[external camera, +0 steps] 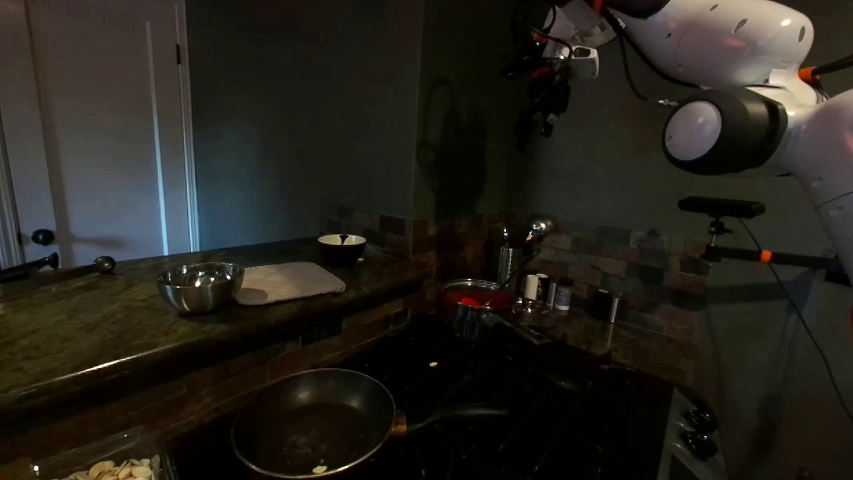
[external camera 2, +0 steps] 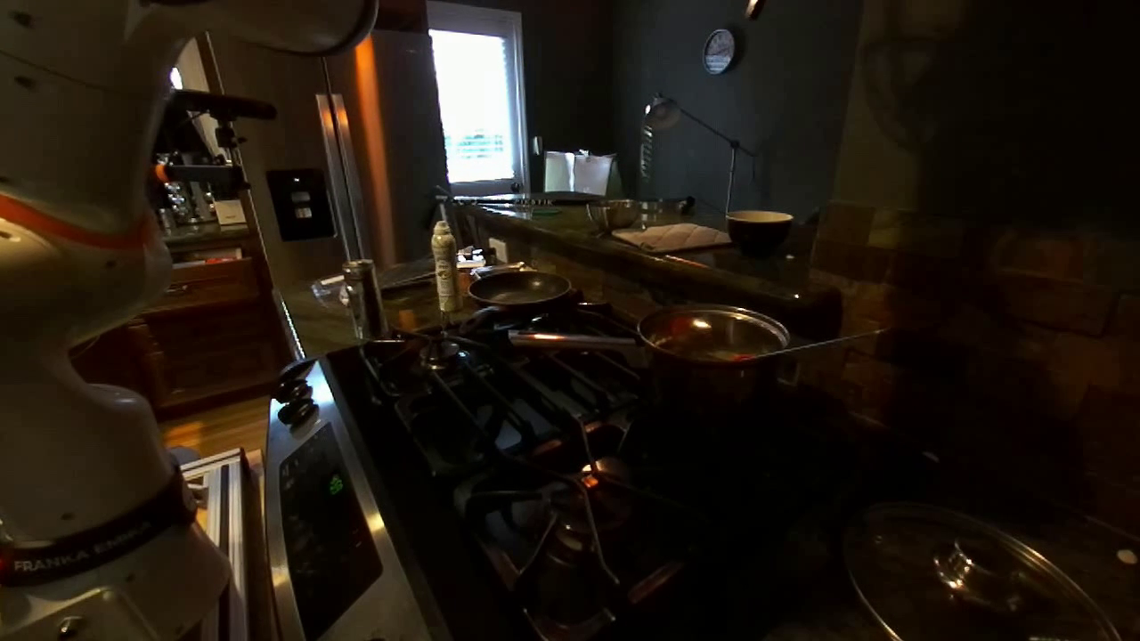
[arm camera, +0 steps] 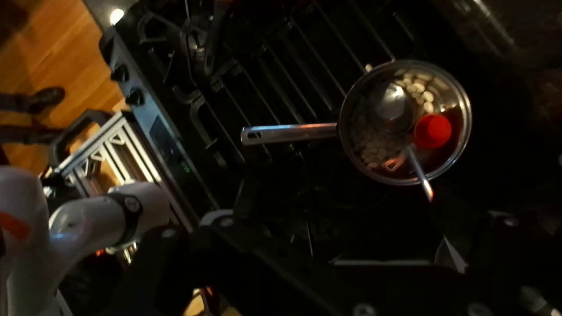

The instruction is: Remove the silver bowl from the black pan and put it on the countertop then pick up the silver spoon and put it in the pot.

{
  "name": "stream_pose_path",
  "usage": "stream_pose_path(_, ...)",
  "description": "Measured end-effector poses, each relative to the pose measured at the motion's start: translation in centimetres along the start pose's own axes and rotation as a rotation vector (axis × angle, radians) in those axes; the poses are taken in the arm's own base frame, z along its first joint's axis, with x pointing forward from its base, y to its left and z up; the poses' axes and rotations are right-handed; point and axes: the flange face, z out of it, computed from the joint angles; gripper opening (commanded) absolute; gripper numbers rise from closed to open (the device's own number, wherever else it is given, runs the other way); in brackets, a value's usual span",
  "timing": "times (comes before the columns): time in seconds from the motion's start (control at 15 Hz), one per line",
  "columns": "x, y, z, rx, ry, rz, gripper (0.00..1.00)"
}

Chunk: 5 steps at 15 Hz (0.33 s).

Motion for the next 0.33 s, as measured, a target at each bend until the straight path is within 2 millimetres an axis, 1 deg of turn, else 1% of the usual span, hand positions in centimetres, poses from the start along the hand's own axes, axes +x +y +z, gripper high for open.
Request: stream_pose_path(0.33, -6.4, 2.3, -3.6, 0.223, -0.148, 0.124, 1.0)
